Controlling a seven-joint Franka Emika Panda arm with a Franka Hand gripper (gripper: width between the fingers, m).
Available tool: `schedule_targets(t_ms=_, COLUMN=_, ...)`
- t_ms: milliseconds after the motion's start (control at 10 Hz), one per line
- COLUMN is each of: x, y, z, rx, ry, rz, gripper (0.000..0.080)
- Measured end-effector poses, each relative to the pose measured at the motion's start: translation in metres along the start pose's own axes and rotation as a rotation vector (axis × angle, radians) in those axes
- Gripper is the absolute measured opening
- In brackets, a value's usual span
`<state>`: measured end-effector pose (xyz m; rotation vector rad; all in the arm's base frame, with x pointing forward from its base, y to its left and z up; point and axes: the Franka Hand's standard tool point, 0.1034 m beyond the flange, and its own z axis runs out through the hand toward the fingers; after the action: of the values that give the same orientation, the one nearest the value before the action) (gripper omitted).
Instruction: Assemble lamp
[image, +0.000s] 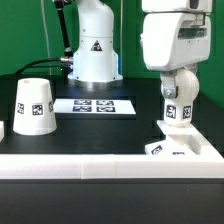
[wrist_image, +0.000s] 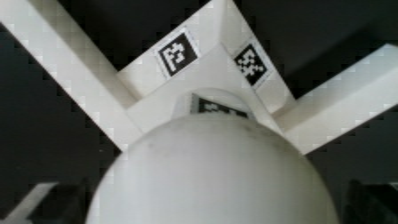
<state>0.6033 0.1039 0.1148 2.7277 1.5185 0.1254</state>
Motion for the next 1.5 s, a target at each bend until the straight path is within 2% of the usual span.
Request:
schedule_targets(t_ms=200, x=0.0011, y=0.0012, z=0.0018, rx=-0.008, ry=-0.031, rz=-0.226, gripper=0.0698)
schedule_targets(t_ms=500, x=0.0018, y=0.0018, z=0.0012, rx=-0.026, ry=-0.058, rz=-0.427, gripper=0.0698)
schedule_targets(t_ms=700, x=0.0001, y=0.003, z=0.0013, rx=-0.028, ry=-0.071, rz=-0.548, gripper=0.0698)
schedule_targets(t_ms=1000, x=-0.0014, y=0.004, z=0.0017, rx=-0.028, ry=-0.072, rz=-0.535, gripper=0.0698)
schedule_targets(t_ms=1100, x=-0.0017, y=0.0043, z=0.0017, rx=-0.028, ry=-0.072, rz=-0.534, gripper=0.0584)
schedule_targets(t_ms=1500, x=-0.0024, y=0.0047, z=0.0018, rx=-0.029, ry=-0.072, rz=-0.501, gripper=0.0577)
